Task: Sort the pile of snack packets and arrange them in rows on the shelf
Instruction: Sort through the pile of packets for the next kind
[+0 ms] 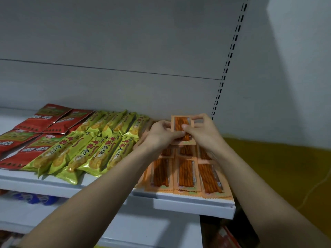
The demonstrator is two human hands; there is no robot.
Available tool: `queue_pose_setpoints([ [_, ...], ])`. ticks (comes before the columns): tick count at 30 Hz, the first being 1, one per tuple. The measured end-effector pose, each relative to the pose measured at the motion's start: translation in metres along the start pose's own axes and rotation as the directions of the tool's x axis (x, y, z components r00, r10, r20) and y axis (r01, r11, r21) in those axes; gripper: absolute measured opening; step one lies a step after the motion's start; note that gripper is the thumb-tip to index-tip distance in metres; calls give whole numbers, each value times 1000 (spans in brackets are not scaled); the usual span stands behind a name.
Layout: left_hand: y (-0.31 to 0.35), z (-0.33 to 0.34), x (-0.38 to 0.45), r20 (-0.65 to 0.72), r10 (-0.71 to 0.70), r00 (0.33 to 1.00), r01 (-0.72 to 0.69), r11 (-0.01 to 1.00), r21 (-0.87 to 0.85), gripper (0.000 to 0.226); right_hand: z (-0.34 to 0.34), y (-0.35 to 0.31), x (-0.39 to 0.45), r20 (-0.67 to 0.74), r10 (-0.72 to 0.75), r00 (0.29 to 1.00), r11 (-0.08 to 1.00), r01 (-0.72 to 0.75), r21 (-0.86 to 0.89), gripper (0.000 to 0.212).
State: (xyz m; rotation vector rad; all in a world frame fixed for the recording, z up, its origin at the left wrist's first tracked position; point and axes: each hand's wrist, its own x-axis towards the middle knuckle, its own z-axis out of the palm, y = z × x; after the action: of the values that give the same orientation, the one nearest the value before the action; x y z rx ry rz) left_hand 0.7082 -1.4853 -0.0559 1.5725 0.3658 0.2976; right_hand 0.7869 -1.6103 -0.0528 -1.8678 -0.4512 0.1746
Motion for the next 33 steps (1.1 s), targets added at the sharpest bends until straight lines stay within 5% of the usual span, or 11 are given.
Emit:
queue_pose_setpoints([
  [3, -8, -4, 4, -7, 180, 984, -169, 934, 313, 25, -20, 3, 2, -64, 62, 996, 996, -57, 75, 31],
  [6, -17, -20, 0, 81, 281, 956, -252, 653, 714, 27, -48, 15, 3, -105, 142, 984, 990, -142, 8, 37],
  [12, -31, -23, -16, 247, 182, 952, -298, 356, 885, 28, -53, 44, 7, -127, 250, 960, 931, -274, -242, 34],
  [18, -34, -13, -19, 235, 151, 960, -272, 320, 907, 39, -42, 64, 4, -218, 23, 976, 800, -149, -581, 35],
  [22, -34, -15, -23, 169, 221, 961, -230, 290, 929, 41, -40, 54, 1, -170, -200, 965, 817, 68, -573, 24],
  [28, -10, -56, -49, 36, 319, 947, -143, 319, 937, 35, 14, -10, -6, 175, -263, 949, 805, 316, -503, 17],
  [33, 5, -150, -77, -170, 324, 931, 49, 350, 935, 37, 98, -78, -17, 445, -306, 842, 746, 503, -437, 26],
])
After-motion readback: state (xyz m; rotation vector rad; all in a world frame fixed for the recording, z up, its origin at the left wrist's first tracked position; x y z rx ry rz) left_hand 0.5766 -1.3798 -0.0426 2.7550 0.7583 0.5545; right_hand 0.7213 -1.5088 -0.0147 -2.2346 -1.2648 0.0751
